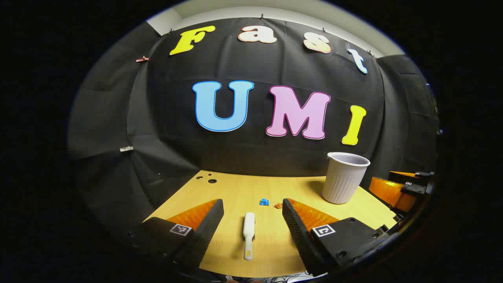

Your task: Pick up the small broom and dustpan from the desktop, sweep the trash into the dustpan with the broom, and then empty the trash into the garbage bin.

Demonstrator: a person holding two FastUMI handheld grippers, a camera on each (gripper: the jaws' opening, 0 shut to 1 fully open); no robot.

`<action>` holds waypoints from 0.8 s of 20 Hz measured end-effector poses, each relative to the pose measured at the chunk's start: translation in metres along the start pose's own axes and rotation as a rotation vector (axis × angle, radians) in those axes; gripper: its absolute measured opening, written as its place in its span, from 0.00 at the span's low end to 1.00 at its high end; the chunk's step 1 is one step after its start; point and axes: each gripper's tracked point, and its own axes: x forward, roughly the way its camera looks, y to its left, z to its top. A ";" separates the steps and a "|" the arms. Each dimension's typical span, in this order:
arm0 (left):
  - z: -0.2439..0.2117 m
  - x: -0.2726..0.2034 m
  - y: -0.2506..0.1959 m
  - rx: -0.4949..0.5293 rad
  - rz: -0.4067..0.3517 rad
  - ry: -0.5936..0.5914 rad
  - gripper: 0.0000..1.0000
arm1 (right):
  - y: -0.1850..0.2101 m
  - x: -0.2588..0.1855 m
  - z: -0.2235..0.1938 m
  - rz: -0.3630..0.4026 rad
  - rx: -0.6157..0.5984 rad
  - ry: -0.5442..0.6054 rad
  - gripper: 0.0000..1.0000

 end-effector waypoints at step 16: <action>-0.041 0.014 0.012 -0.003 0.007 0.128 0.96 | -0.005 0.025 -0.033 -0.021 -0.011 0.105 0.98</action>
